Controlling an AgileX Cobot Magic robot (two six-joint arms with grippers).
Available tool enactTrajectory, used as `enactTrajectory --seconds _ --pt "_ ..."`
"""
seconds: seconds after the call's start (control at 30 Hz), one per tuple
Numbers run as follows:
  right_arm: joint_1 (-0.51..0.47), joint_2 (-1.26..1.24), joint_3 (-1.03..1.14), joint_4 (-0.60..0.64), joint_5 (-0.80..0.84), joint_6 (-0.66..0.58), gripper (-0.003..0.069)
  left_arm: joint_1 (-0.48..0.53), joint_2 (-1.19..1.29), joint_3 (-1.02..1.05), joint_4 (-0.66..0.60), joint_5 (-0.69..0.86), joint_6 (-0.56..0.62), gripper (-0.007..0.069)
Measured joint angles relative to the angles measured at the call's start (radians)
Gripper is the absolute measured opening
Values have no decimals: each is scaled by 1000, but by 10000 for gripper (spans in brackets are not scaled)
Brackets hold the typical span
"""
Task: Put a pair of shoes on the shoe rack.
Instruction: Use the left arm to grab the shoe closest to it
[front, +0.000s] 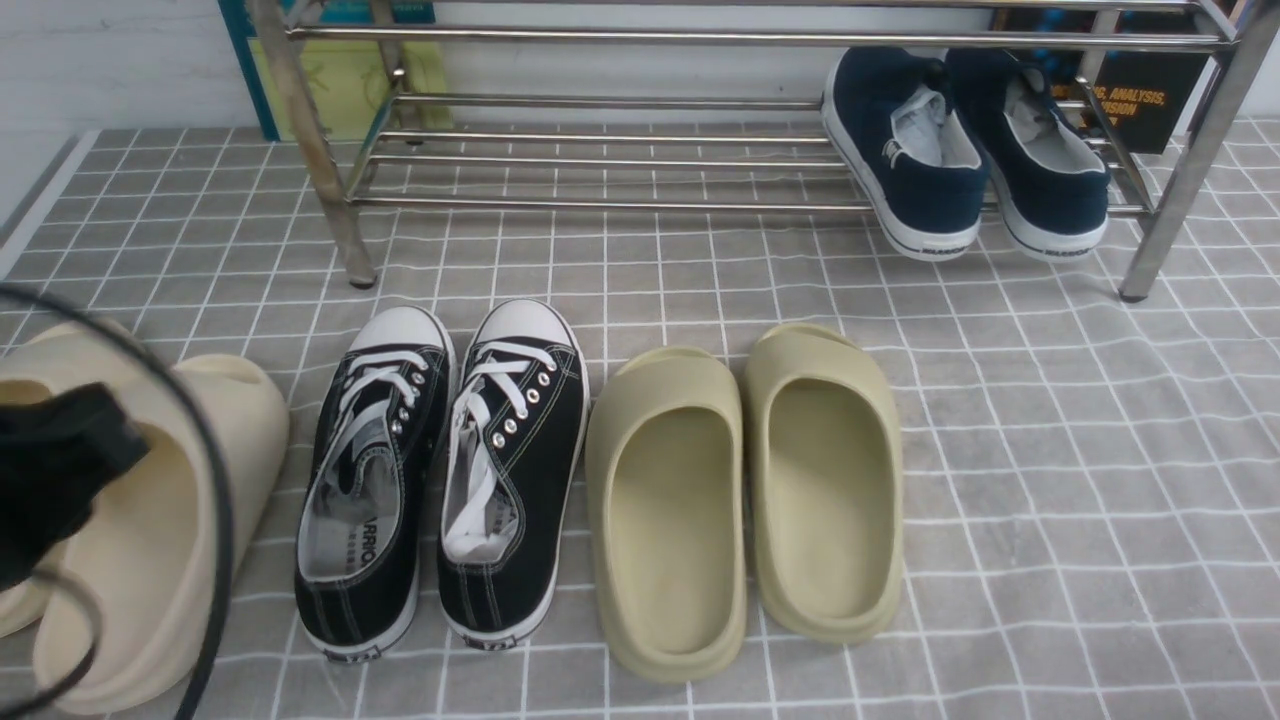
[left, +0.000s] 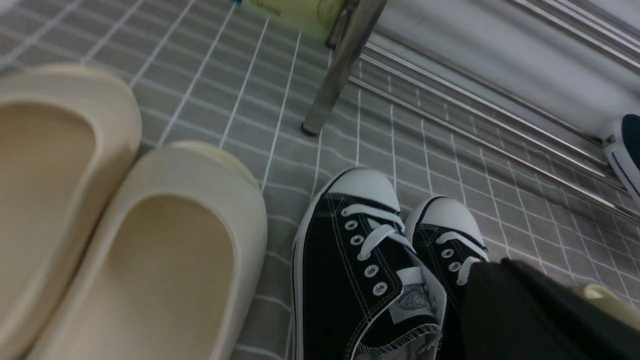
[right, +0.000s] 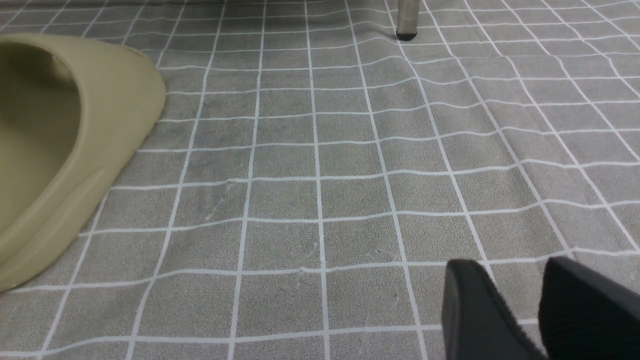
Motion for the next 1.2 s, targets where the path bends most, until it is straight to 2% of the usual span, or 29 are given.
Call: enactTrajectory --seconds 0.1,0.2,0.23,0.27,0.3,0.37,0.47,0.5,0.53,0.63,0.73,0.8,0.83,0.87,0.9,0.97,1.0,1.2 --pt "0 0 0 0 0 0 239 0 163 -43 -16 4 -17 -13" --pt "0 0 0 0 0 0 239 0 328 -166 -19 168 43 -10" --pt "0 0 0 0 0 0 239 0 347 -175 -19 168 49 -10" --pt "0 0 0 0 0 0 239 0 418 -247 -19 289 98 36" --pt "0 0 0 0 0 0 239 0 452 -270 -19 322 118 59" --pt "0 0 0 0 0 0 239 0 539 -346 -30 409 171 165" --pt "0 0 0 0 0 0 239 0 608 -399 -38 441 212 276" --pt "0 0 0 0 0 0 239 0 658 -421 -43 443 236 353" --pt "0 0 0 0 0 0 239 0 689 -432 -43 439 249 390" --pt "0 0 0 0 0 0 239 0 772 -442 -49 408 294 436" --pt "0 0 0 0 0 0 239 0 854 -444 -68 366 340 402" --pt "0 0 0 0 0 0 239 0 903 -446 -82 335 358 313" --pt "0 0 0 0 0 0 239 0 906 -446 -85 333 358 291" --pt "0 0 0 0 0 0 239 0 916 -448 -92 330 358 242" --pt "0 0 0 0 0 0 239 -1 917 -451 -100 329 355 132" --pt "0 0 0 0 0 0 239 -1 915 -451 -97 329 341 8" --pt "0 0 0 0 0 0 239 0 911 -451 -96 331 335 -13" --pt "0 0 0 0 0 0 239 0 835 -450 -101 364 327 -13"
